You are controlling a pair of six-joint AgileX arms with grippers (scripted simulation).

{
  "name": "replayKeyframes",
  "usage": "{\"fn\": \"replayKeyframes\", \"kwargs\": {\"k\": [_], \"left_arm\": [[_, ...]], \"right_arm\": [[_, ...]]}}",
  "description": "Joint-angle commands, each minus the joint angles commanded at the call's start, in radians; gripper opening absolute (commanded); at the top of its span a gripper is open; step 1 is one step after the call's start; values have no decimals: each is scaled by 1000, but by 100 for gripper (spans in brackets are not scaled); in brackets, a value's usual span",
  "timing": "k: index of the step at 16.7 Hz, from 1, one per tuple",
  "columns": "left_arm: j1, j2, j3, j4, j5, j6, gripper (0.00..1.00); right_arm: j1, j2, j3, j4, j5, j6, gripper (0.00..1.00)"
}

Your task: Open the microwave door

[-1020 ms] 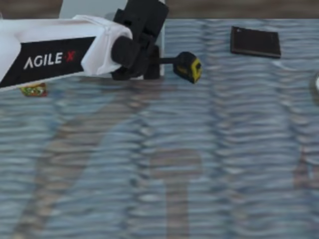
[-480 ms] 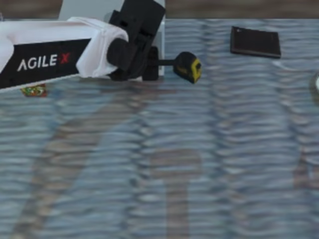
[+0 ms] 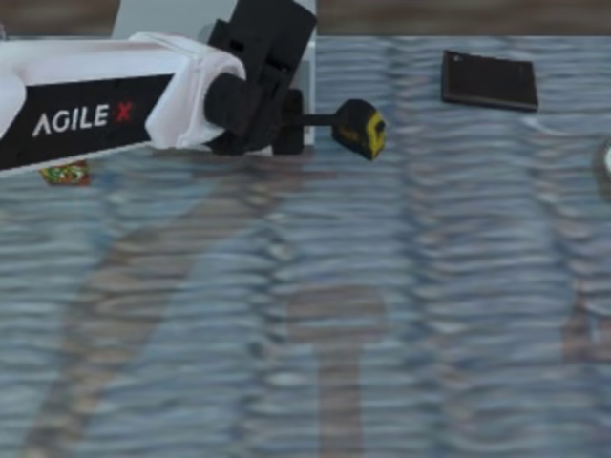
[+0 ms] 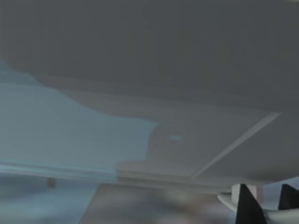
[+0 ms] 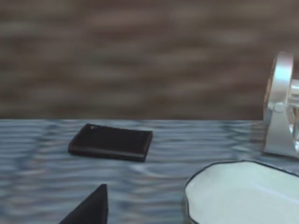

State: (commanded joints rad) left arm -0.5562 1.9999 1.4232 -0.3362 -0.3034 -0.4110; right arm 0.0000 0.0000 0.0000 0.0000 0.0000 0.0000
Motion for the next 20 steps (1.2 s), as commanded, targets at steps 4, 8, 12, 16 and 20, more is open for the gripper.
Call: {"fn": "replayKeyframes", "kwargs": {"k": [4,8,12,16,20], "left_arm": [[0,0,0,0,0,0,0],[0,0,0,0,0,0,0],[-8,2,4,1,7,-4,0],[1,-22,-25,21,23,24,0],[10,-42,-64,37,42,56,0]], "right_arm": [[0,0,0,0,0,0,100],[0,0,0,0,0,0,100],[0,0,0,0,0,0,100],[0,0,0,0,0,0,100],[0,0,0,0,0,0,100]]}}
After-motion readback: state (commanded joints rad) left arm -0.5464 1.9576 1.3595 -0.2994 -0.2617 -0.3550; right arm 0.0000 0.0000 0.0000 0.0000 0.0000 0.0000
